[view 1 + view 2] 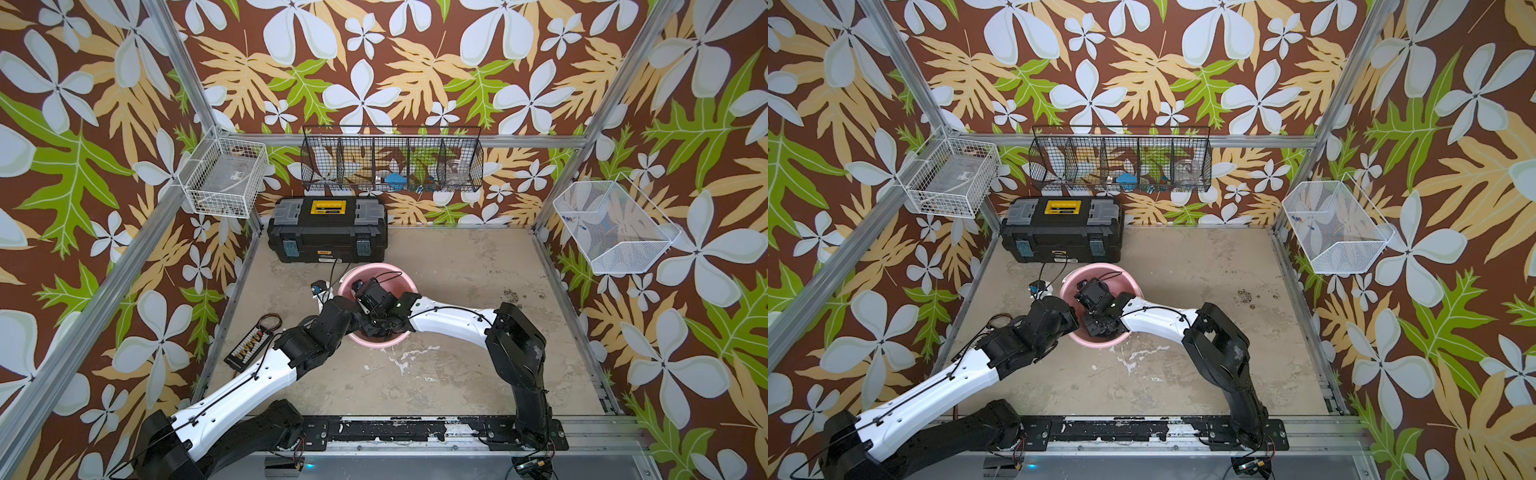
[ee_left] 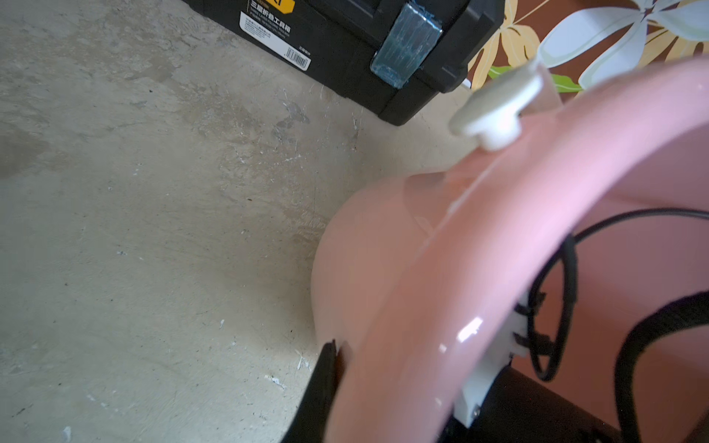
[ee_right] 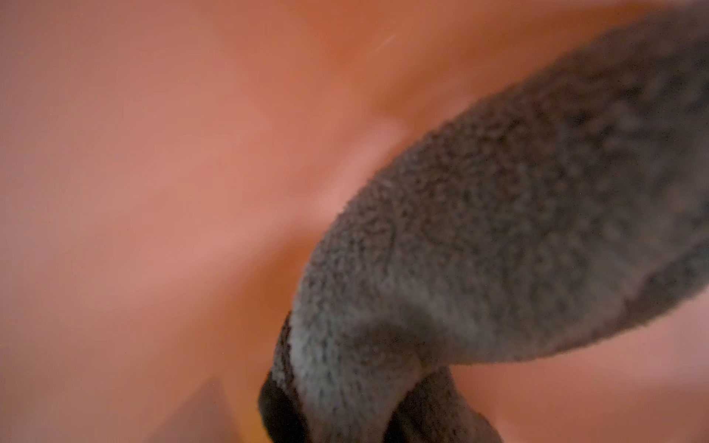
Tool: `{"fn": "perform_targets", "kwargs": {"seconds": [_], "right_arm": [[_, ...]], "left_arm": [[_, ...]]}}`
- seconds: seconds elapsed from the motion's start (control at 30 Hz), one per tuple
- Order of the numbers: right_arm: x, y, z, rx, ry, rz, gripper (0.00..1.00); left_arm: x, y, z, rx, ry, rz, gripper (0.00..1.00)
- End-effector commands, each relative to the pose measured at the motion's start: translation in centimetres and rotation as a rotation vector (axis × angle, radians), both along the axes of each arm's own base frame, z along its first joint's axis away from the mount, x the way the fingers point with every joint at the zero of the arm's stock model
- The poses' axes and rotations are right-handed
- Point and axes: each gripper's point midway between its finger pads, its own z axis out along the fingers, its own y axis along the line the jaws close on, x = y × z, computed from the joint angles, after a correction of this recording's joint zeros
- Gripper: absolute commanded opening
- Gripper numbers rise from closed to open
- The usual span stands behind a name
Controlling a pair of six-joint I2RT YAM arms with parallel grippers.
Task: Wipe the inside of the bucket with a cloth
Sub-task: Wipe the dirt from the inside of the bucket.
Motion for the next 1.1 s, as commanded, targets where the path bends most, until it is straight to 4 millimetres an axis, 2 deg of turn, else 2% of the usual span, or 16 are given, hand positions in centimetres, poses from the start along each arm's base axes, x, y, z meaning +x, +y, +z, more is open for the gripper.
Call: {"fn": "perform_targets", "kwargs": {"seconds": [0.0,0.17,0.33,0.43,0.57,0.7,0.83,0.97,1.07], "right_arm": [[-4.1,0.9,0.3,0.071,0.146,0.143,0.0],[-5.8,1.7,3.5,0.191,0.188,0.193,0.0],[-7.0,1.6,6.7,0.267,0.217,0.237,0.0],[-7.8,1.0,8.0,0.313,0.25,0.255,0.0],[-8.1,-1.0,9.3,0.347,0.253,0.251,0.0],[-6.6,-4.3,11.3,0.388,0.172,0.195,0.0],[-4.2,-7.1,15.1,0.449,0.009,0.122,0.0],[-2.2,-8.4,18.2,0.412,-0.14,0.054,0.0],[-1.1,-8.4,19.7,0.415,-0.2,0.028,0.0]], "left_arm": [[1.9,-0.6,2.7,-0.068,-0.113,0.043,0.0],[1.9,-0.4,1.6,-0.05,-0.095,0.063,0.0],[2.0,0.4,1.9,-0.025,-0.103,0.099,0.0],[2.1,0.6,2.5,-0.015,-0.114,0.108,0.0],[2.4,0.8,3.2,-0.003,-0.128,0.117,0.0],[2.4,1.0,3.8,0.001,-0.15,0.122,0.0],[2.4,1.3,3.7,0.007,-0.161,0.125,0.0],[2.5,1.0,3.5,0.01,-0.162,0.111,0.0],[2.7,0.4,3.4,-0.001,-0.165,0.089,0.0]]}}
